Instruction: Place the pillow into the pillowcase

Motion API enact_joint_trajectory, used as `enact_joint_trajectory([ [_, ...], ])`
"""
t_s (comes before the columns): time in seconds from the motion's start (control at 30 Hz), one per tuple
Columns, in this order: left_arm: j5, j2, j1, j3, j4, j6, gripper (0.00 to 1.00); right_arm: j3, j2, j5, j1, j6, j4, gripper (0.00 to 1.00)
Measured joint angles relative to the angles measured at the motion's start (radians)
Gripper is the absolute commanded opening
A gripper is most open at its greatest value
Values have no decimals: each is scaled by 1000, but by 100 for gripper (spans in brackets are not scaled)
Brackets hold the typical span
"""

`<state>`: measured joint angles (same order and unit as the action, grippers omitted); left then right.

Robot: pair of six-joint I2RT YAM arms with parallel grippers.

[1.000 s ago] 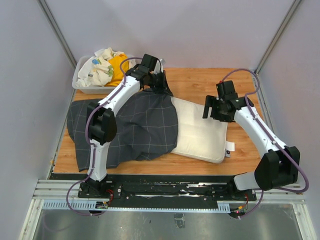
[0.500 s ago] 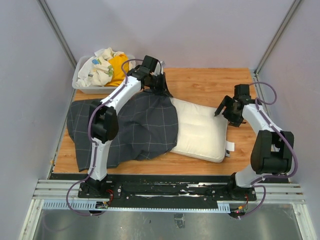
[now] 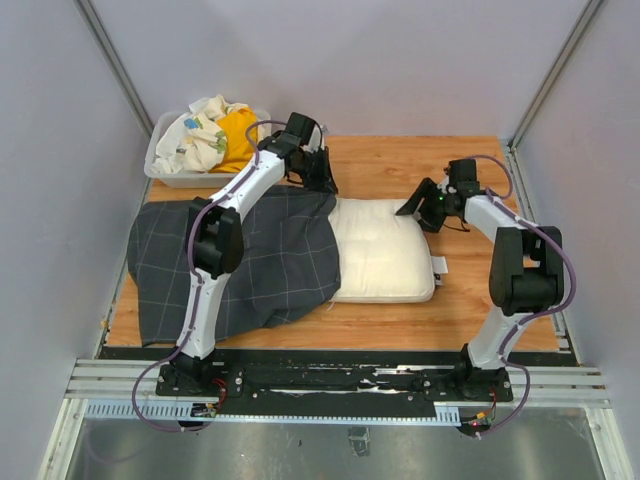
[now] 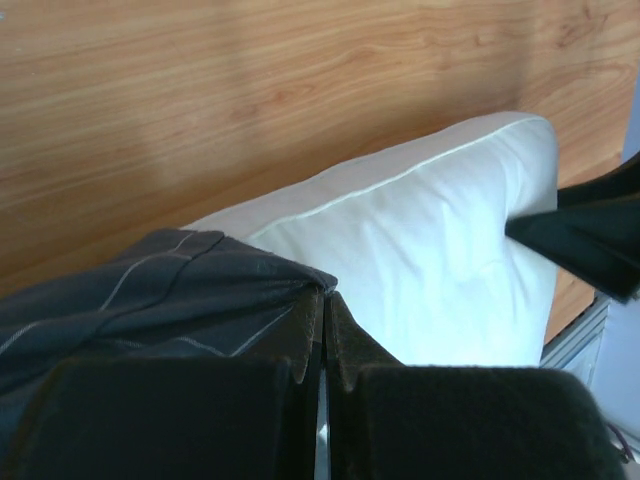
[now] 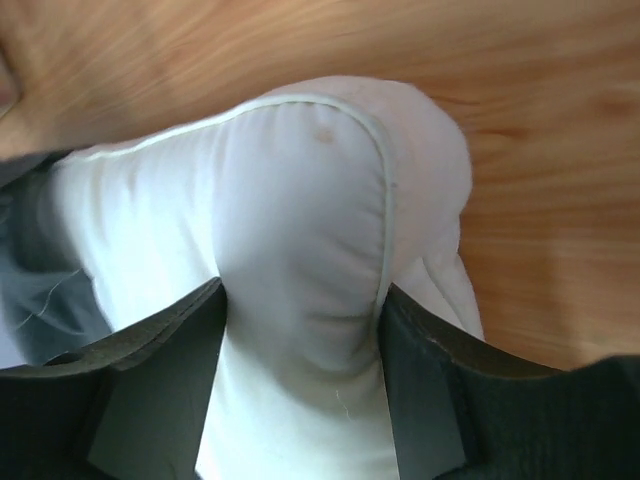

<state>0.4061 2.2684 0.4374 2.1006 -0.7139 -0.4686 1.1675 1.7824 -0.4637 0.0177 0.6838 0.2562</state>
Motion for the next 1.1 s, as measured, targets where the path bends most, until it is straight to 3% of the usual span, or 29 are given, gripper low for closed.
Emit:
enact_joint_trajectory([
  [0.5, 17, 19, -16, 31, 13, -60, 0, 195, 7, -138, 182, 0, 7, 60],
  [0.67, 20, 19, -12, 29, 18, -61, 0, 203, 9, -137, 187, -5, 19, 44],
  [0.8, 18, 19, -11, -3, 38, -57, 0, 181, 9, -130, 185, -16, 28, 23],
  [0.93, 14, 19, -11, -27, 37, -51, 0, 132, 0, -125, 184, -33, 34, 9],
  [1.0, 15, 19, -11, -27, 39, -51, 0, 100, -21, -119, 182, -39, 39, 8],
  [1.1, 14, 19, -2, -27, 39, -48, 1, 45, -72, -119, 156, -47, 51, 17],
])
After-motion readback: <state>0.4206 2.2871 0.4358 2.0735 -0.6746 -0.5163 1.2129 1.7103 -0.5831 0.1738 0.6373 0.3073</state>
